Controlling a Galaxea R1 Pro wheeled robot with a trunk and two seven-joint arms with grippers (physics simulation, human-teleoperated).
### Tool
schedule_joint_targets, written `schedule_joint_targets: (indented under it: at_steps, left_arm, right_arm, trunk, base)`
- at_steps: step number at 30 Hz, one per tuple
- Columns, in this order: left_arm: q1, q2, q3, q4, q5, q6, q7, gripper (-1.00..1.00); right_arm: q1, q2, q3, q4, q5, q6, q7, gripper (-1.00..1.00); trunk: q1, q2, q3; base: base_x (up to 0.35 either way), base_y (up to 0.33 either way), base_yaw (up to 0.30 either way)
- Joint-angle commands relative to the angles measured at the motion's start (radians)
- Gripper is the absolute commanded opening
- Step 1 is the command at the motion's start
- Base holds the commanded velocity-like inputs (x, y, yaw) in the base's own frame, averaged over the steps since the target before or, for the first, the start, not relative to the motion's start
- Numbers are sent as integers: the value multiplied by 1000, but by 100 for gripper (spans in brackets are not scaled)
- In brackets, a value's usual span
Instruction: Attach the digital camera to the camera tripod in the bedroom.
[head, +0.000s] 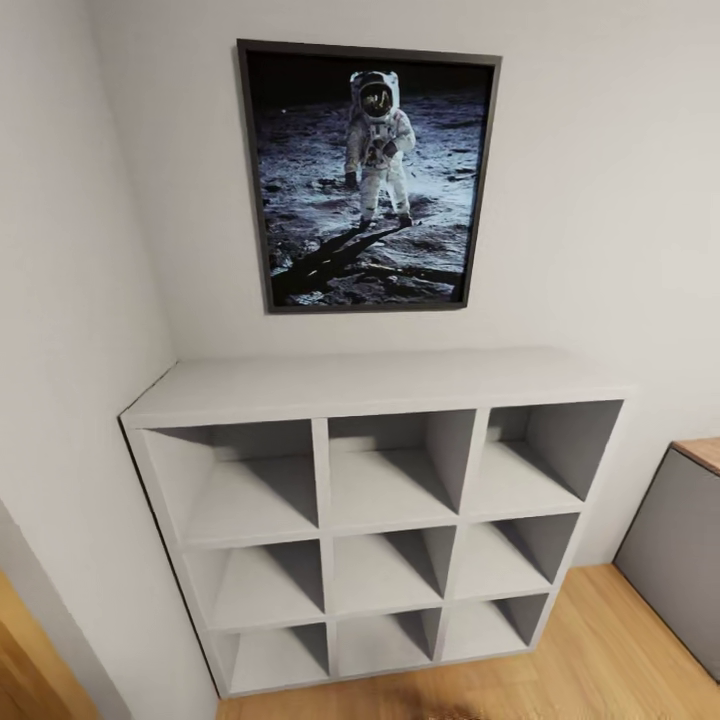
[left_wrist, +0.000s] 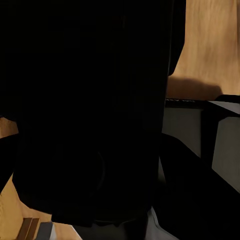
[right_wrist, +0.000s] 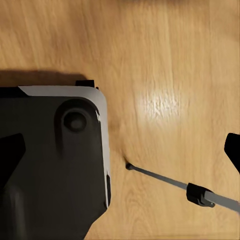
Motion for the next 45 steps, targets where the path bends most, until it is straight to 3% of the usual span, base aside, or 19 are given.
schedule_joint_targets:
  at_steps: [1,45]
  left_arm:
    - [0,0,-8,0,9,4,-4,-100]
    - [0,0,-8,0,9,4,-3,-100]
  right_arm:
    - [-1,0,-1,3,-1,-6,-2,100]
    - [-1,-1,-2,3,-1,-5,-2,100]
  trunk:
    - [0,-1,0]
    - [0,-1,0]
  base:
    - [0,0,-236]
    - [0,0,-242]
